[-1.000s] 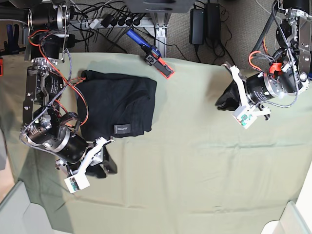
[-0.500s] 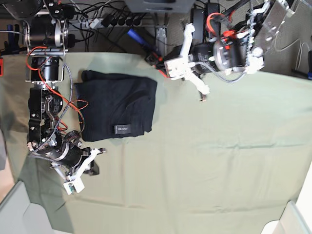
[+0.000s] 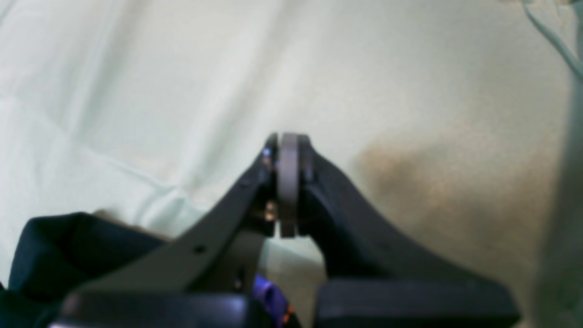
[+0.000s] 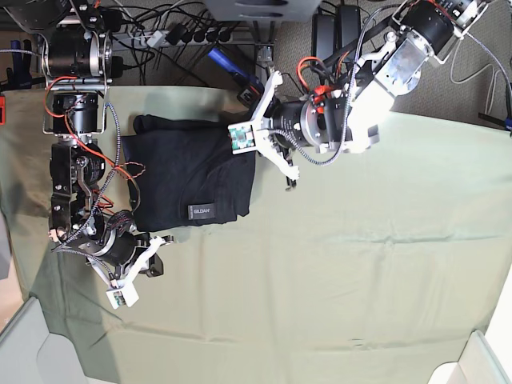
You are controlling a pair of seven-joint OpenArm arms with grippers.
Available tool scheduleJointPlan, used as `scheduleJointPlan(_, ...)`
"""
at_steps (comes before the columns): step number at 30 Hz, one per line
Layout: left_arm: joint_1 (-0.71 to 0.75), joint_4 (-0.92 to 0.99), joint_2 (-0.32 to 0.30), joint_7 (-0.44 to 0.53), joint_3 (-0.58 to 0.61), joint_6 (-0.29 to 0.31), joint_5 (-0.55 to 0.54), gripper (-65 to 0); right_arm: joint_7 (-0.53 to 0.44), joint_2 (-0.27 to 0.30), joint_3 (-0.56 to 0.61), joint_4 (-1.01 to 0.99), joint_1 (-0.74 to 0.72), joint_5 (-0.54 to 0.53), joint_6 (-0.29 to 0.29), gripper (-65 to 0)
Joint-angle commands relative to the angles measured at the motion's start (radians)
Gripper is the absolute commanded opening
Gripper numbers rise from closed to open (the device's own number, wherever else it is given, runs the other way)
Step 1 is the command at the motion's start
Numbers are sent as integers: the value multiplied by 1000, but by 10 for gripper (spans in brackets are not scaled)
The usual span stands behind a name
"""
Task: Fold the T-shirt properly
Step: 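Move the left gripper over the folded bundle and grasp its edge, then square the folded bundle by pushing its edges with both grippers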
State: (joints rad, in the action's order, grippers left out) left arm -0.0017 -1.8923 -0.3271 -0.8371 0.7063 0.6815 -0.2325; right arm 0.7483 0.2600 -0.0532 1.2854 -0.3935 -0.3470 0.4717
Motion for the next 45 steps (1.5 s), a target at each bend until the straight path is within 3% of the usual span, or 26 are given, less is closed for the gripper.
scheduleJointPlan(1,-15,-11,3,18,4,7,-10,-650,-23,8,-5,17,-27,-11,78,-650)
scheduleJointPlan(23,-88,186,2,18,66,7,-13,-650,-21,9,92,-48,-30,-4,78,-650)
scheduleJointPlan(28,-127,257,-15,18,66,7,-10,-650,21,13,103,-48,-30,26,78,-650)
scheduleJointPlan(33,-204,345,-25,18,66,7,-10,-650,57,57,103,-48,-30,18,78,-650)
scheduleJointPlan(38,-273,430,-25,47,66,7,-10,-650,107,129,103,-48,-24,-89,78,-650)
scheduleJointPlan(45,-367,515,-24,101,66,8,-10,-650,122,156,103,-48,-24,-147,78,-650)
